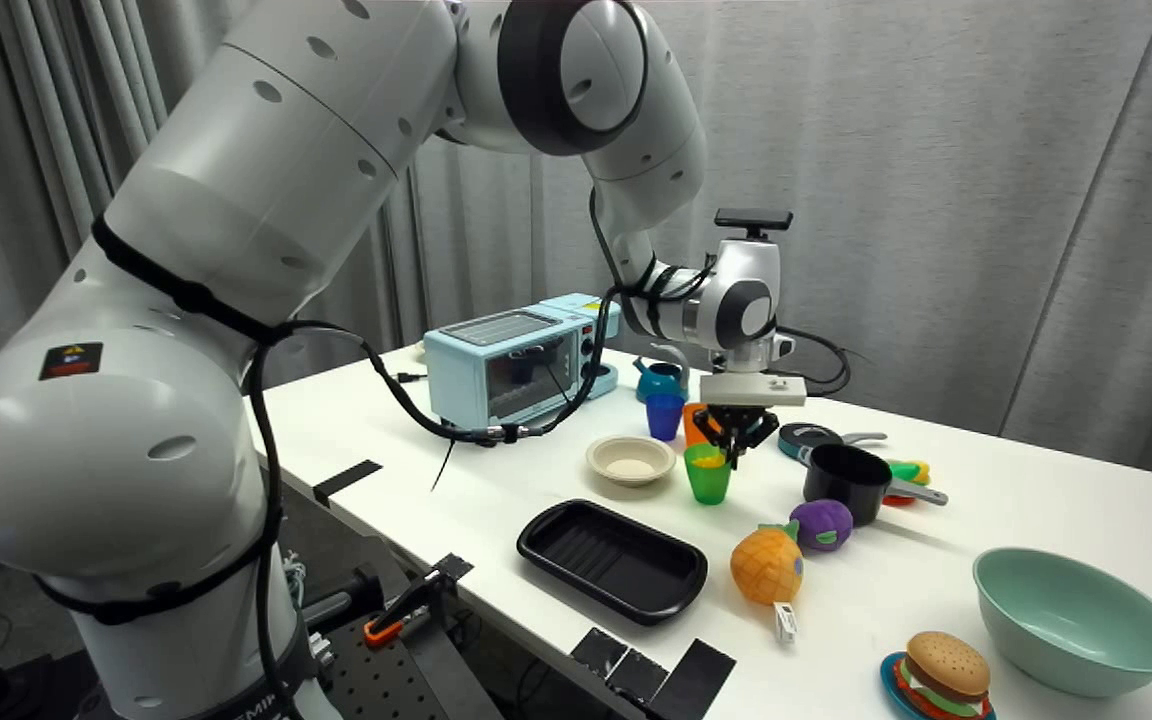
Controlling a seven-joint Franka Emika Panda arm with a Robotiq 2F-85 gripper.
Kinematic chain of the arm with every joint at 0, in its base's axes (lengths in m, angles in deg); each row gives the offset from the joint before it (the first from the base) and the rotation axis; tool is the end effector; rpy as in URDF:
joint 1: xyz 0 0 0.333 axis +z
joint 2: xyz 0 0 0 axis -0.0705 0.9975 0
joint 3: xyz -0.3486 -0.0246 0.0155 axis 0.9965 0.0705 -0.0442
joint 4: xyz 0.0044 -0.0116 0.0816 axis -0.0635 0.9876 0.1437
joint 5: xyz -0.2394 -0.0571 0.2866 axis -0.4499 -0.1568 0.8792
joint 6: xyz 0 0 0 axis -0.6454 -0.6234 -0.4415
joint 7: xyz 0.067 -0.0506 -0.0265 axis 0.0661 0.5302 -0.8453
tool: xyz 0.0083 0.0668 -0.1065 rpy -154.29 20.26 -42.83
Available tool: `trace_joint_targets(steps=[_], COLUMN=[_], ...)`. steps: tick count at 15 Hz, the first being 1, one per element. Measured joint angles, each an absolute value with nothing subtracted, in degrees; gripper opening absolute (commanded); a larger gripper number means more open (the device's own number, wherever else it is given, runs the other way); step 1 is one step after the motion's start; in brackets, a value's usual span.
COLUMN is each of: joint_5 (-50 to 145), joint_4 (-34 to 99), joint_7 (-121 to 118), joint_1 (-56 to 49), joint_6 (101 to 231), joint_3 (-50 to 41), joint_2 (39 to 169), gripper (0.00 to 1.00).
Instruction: Pour the fries out of the light green cup and onto the white plate
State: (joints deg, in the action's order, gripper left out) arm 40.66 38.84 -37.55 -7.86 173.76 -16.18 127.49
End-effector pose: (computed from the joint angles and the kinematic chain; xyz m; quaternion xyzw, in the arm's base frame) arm 0.6881 0.0372 0.2075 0.9360 0.3500 0.0334 0.0184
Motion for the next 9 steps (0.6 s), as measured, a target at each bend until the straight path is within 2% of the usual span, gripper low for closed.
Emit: trace_joint_targets(steps=[9], joint_5=[40.62], joint_4=[38.85], joint_7=[-43.10], joint_1=[-7.91], joint_6=[174.45], joint_3=[-16.19], joint_2=[127.55], gripper=[0.04])
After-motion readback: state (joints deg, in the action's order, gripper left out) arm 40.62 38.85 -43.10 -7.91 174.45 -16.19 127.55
